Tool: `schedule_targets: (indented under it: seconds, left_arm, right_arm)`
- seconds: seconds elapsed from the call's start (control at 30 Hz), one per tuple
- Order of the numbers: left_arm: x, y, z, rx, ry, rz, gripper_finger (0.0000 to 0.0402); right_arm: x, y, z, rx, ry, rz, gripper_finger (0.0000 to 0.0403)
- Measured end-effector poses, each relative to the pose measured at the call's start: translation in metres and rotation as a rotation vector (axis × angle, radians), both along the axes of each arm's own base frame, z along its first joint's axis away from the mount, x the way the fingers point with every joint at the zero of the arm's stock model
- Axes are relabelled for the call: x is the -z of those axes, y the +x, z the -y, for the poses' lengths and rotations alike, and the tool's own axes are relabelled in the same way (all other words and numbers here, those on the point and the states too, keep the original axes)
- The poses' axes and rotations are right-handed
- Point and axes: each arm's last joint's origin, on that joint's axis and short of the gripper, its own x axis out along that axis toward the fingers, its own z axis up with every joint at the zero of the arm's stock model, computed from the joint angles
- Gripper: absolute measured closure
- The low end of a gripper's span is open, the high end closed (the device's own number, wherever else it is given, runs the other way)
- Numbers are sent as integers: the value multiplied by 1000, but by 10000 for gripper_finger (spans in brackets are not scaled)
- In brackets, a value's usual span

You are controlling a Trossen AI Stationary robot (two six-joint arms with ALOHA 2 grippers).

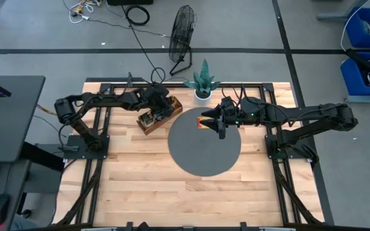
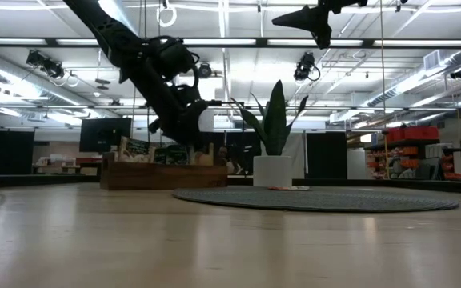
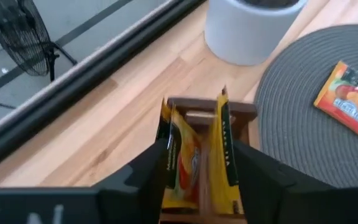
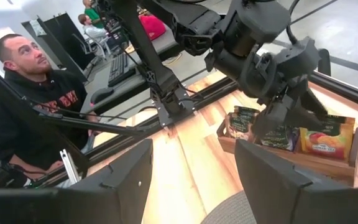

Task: Pick & Place Tea
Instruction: Put the orange tea bag into the right section of the wooden organizer

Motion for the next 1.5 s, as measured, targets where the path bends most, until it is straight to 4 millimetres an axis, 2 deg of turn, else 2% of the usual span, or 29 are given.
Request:
schedule_targets:
  seconds: [0.13,0.4,0.5,0.73,0.93,1.07,1.27,1.5]
  left_arm:
    - [-13,1,-1,23,35,6,206]
    - [-24,3,-2,45,24,-60,183]
    - [-40,5,-3,50,41,-40,182]
    - [-97,6,5,58,96,87,181]
    - [-131,5,23,61,73,187,181]
    - [-141,3,38,94,75,217,181]
    - [-142,3,49,106,43,214,181]
    - [-142,4,52,116,41,214,181]
  right_arm:
    - [1,0,0,0,0,-7,170]
    - [4,-1,0,-3,-12,-40,170]
    - [11,-3,2,17,-54,-123,170]
    - [44,2,14,27,-234,-411,170]
    - [85,13,37,38,-249,-653,167]
    - [109,20,53,120,-138,-749,156]
    - [142,21,70,305,226,-843,145]
    - [165,24,82,342,435,-889,148]
